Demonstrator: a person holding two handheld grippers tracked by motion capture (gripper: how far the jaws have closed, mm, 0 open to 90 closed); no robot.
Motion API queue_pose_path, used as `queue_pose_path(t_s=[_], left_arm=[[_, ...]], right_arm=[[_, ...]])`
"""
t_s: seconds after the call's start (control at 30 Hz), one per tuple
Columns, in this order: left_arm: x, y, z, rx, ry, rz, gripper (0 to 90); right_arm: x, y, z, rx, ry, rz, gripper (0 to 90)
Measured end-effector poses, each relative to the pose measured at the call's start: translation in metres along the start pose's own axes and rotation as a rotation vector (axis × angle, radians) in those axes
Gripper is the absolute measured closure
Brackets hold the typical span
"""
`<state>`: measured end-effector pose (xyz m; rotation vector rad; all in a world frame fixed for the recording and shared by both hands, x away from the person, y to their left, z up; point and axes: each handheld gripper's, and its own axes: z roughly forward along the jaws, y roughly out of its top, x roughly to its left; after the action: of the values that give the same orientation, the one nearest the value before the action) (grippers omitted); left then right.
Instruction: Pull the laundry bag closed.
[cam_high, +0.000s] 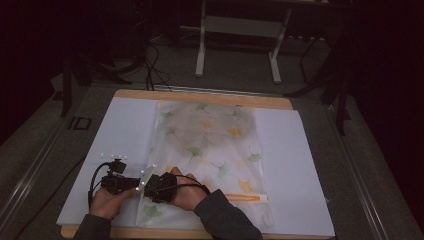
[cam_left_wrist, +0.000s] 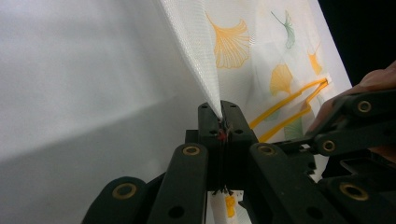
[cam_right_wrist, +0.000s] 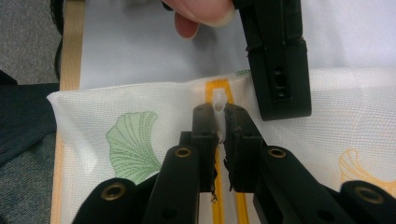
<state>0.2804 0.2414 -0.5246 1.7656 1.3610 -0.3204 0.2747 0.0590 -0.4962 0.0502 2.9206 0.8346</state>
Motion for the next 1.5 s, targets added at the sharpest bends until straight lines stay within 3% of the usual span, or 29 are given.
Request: queue_pose_path(t_s=[0.63, 1.0, 1.17, 1.5], left_arm=[[0.0, 0.0, -0.002, 0.001, -0.007, 0.01, 89.0], [0.001, 0.0, -0.004, 0.004, -0.011, 0.03, 89.2], [0.0, 0.0, -0.008, -0.013, -0.035, 0.02, 89.2], [-0.001, 0.0, -0.007, -0.022, -0.031, 0.013, 89.2]], right_arm=[[0.002, -0.003, 0.002, 0.026, -0.012, -0.032, 84.9], [0.003, -0.005, -0.004, 0.038, -0.035, -0.022, 85.8], [0.002, -0.006, -0.006, 0.045, -0.058, -0.018, 90.0], [0.002, -0.004, -0.005, 0.0, -0.018, -0.014, 90.0]])
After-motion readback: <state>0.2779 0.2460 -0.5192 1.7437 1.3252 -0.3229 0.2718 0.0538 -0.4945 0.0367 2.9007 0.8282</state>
